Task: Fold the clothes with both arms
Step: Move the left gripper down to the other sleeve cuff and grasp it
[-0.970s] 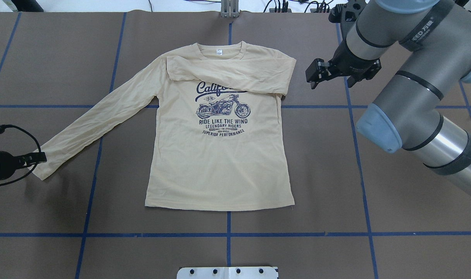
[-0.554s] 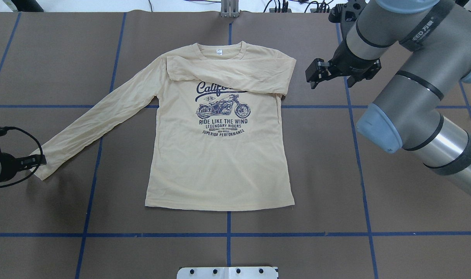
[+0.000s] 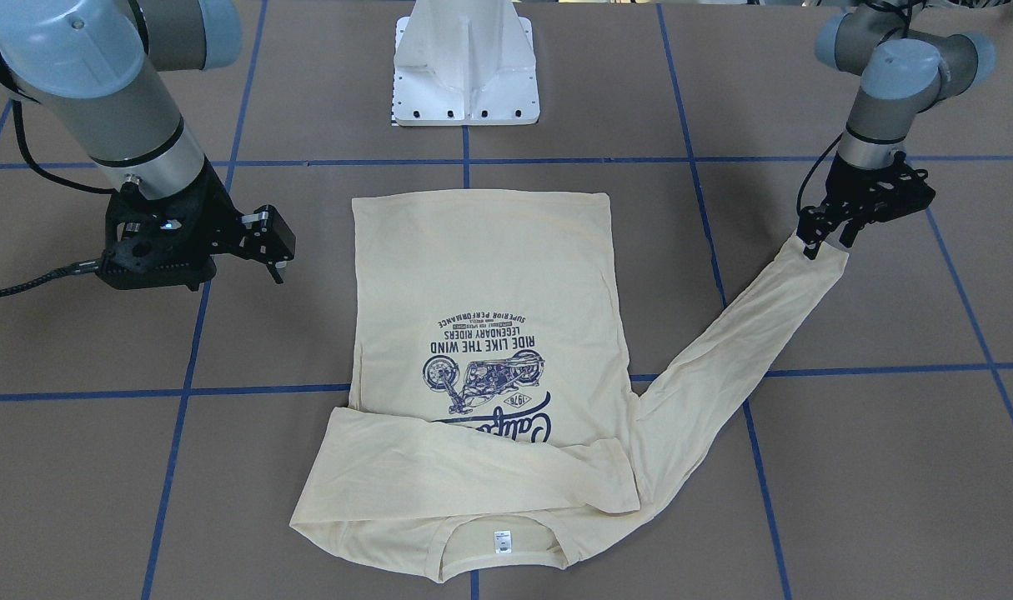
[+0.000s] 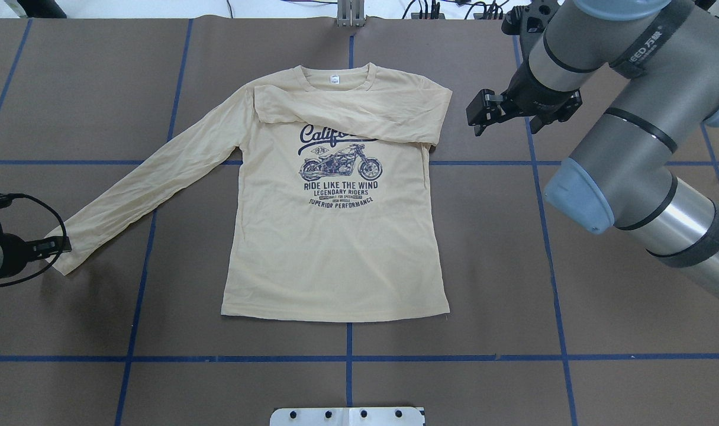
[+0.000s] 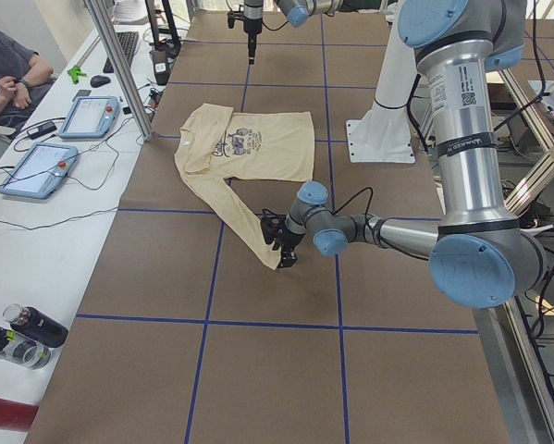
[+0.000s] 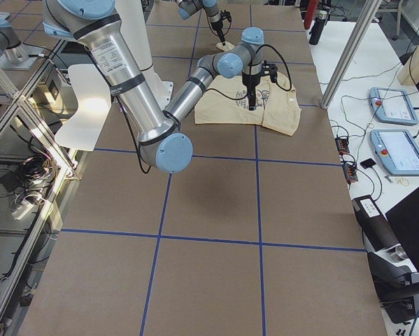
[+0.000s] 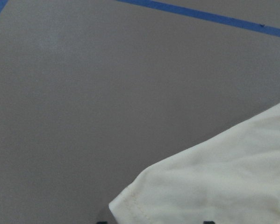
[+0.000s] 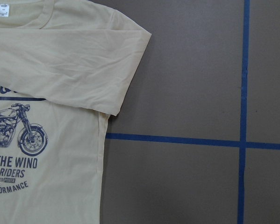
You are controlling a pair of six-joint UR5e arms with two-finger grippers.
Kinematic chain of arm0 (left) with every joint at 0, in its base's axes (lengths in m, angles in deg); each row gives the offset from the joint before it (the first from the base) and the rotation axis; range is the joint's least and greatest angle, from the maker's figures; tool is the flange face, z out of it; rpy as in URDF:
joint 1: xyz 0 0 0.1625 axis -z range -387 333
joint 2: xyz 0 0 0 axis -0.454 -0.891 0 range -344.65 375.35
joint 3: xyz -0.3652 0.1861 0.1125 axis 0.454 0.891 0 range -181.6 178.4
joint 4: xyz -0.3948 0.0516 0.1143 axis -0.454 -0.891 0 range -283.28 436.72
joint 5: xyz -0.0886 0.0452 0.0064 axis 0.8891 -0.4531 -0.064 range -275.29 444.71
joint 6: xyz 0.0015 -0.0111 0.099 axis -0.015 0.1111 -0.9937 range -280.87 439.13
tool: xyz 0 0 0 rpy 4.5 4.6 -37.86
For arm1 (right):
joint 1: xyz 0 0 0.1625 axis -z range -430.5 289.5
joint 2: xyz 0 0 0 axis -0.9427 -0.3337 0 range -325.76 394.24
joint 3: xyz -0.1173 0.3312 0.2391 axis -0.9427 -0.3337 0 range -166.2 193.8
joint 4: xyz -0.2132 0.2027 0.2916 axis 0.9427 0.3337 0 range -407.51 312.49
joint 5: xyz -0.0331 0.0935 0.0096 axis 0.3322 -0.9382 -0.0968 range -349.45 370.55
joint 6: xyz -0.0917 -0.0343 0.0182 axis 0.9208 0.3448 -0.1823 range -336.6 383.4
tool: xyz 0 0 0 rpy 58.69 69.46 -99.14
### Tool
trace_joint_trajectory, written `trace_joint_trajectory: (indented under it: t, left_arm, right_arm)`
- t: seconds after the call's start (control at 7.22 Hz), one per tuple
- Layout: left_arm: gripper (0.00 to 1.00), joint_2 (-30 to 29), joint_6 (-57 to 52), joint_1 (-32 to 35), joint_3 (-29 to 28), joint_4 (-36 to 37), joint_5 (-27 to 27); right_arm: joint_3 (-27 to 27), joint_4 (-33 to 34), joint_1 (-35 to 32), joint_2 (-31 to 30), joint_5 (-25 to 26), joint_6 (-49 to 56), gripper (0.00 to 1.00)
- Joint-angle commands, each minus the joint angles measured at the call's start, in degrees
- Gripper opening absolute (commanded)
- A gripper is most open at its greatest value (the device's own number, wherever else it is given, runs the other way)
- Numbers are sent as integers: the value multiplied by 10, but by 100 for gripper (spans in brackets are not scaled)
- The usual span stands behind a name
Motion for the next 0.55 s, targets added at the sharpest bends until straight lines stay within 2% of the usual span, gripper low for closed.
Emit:
trace_joint_trajectory:
  t: [0.0,0.42]
  left_arm:
    - [74,0,0,-1,0,0,0]
    - [71,0,1,-4,0,1,1]
  right_arm:
    - [0,-1,0,0,0,0,100]
    - [1,-1,0,0,-7,0,100]
